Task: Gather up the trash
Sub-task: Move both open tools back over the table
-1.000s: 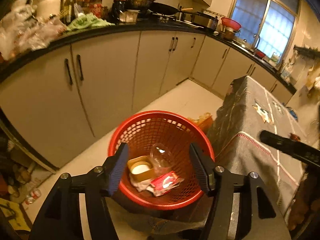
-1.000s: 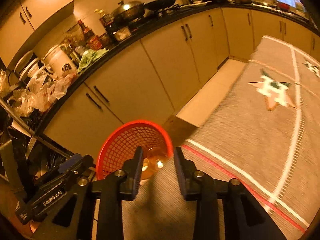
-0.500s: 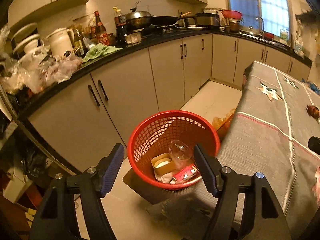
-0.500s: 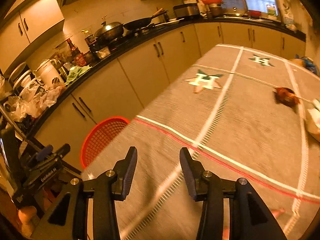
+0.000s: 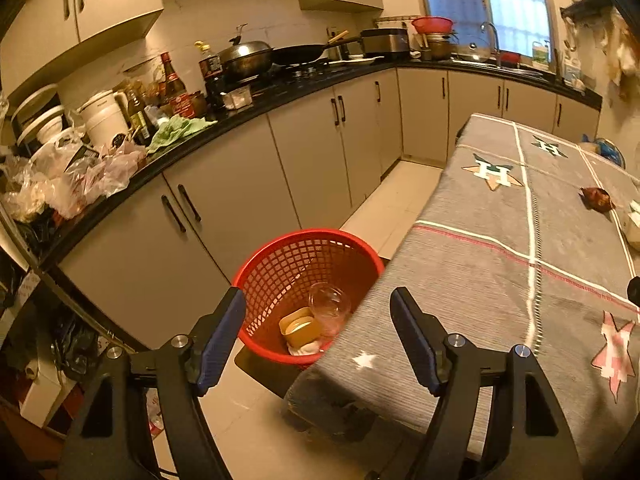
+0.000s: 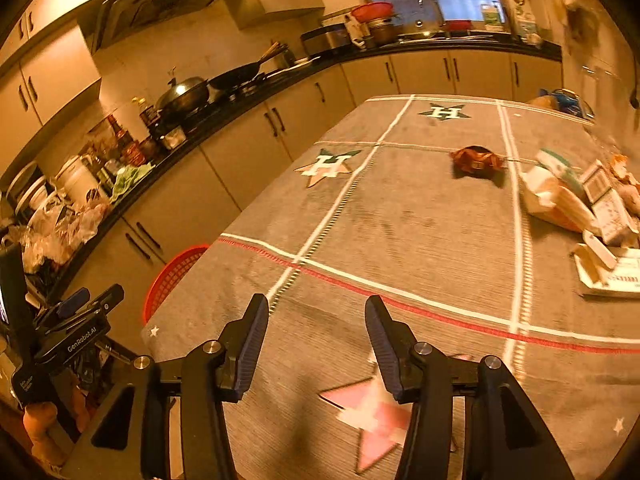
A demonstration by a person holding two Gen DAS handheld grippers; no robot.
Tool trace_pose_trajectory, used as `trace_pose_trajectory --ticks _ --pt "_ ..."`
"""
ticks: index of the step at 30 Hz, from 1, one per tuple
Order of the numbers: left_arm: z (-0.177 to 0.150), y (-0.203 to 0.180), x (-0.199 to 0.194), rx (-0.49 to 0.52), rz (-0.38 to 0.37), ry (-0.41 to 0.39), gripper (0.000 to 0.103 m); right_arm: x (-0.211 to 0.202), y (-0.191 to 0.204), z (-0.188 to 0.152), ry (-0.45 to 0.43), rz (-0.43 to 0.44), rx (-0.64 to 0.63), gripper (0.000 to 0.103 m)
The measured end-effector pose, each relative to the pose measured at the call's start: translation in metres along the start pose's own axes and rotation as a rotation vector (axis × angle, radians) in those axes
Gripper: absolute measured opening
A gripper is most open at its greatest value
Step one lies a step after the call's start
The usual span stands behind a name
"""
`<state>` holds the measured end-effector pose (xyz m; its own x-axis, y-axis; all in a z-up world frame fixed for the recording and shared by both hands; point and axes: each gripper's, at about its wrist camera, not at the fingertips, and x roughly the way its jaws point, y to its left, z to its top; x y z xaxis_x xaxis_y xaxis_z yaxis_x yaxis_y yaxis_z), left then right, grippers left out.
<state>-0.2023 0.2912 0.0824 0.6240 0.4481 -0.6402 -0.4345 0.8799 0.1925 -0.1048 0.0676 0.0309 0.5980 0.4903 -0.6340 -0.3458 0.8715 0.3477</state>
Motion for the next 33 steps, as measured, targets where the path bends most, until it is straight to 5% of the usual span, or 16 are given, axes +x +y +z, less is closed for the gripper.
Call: trace_pose_trajectory --ticks 12,22,33 --pt "0.000 -0.027 -0.013 0.062 -0.044 0.004 0.074 -0.026 -0.044 -0.014 -0.029 -0.030 0.075 0.058" --pt "0.013 -0.086 -0.022 0.159 -0.287 0.029 0.075 -0.070 -0.138 -0.028 -0.075 -0.198 0.221 0.060" --pt "0.075 -0.201 -0.010 0.298 -0.552 0.029 0.075 -0.100 -0.204 -0.002 -0.124 -0.298 0.271 0.064"
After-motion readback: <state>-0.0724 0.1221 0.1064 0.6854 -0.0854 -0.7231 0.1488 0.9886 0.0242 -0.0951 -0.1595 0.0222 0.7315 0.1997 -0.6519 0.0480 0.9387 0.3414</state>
